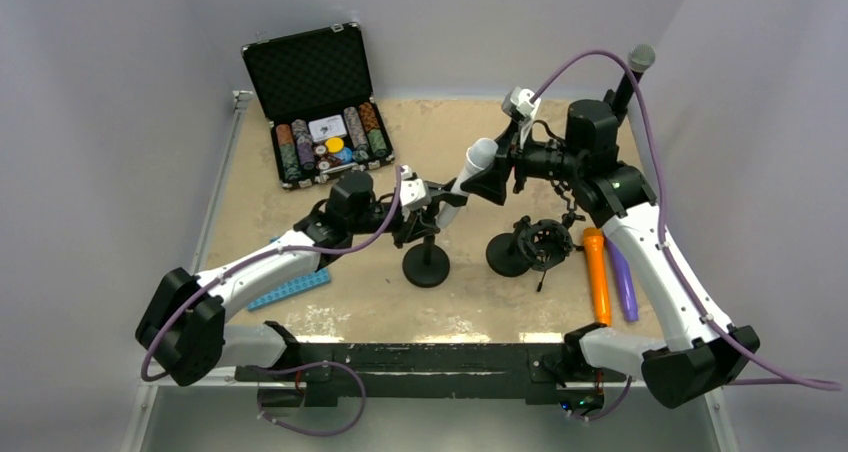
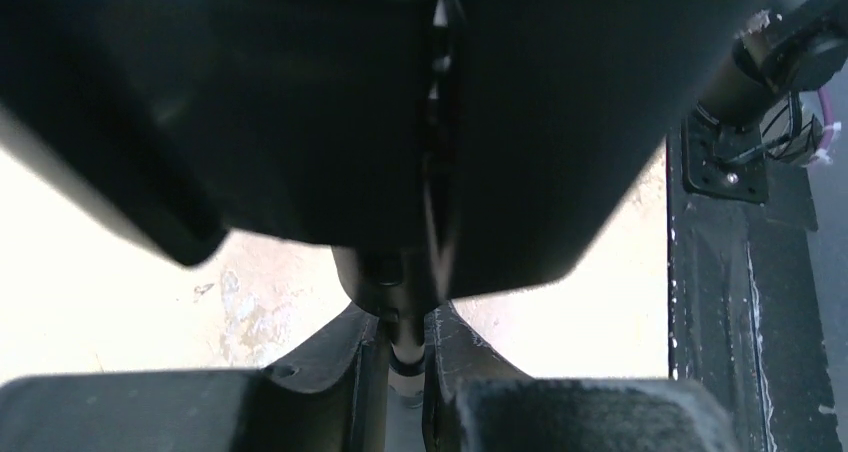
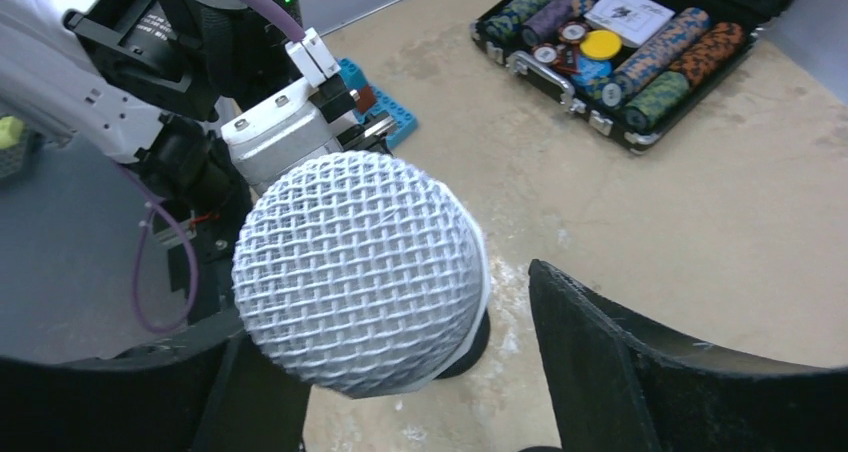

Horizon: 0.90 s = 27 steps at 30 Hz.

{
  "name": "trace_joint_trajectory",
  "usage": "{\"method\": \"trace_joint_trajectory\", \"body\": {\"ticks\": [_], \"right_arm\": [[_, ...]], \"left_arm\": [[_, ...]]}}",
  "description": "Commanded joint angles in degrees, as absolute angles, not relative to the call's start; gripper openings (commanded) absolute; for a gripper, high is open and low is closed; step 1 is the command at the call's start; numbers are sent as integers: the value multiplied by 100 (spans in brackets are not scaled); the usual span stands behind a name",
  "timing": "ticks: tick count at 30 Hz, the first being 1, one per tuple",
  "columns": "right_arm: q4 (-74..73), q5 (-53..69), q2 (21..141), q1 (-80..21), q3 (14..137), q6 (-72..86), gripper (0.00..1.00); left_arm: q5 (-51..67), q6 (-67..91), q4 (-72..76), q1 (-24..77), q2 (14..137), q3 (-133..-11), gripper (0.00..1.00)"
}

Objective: Remove the microphone from the stand

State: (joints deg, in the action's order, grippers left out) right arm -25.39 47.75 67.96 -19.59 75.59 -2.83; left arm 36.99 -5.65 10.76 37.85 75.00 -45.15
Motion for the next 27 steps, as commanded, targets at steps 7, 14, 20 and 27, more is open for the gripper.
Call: {"method": "trace_joint_trajectory", "body": {"ticks": [7, 14, 20, 27], "right_arm": [[-2707, 5303, 6486, -2394, 7423, -719, 55], [-2596, 5147, 6373, -2514, 7299, -747, 76], [-2292, 5159, 6369, -2515, 7345, -567, 78], [-1985, 5184, 6584, -2513, 7519, -470, 79]], "left_arm": [[3058, -727, 553, 3779, 7032, -4168, 54], [2751, -811, -582, 3771, 6449, -4449, 65], [2683, -1173, -2127, 3774, 5616, -4953, 70], [2530, -1605, -2753, 3767, 5123, -5614, 86]]}}
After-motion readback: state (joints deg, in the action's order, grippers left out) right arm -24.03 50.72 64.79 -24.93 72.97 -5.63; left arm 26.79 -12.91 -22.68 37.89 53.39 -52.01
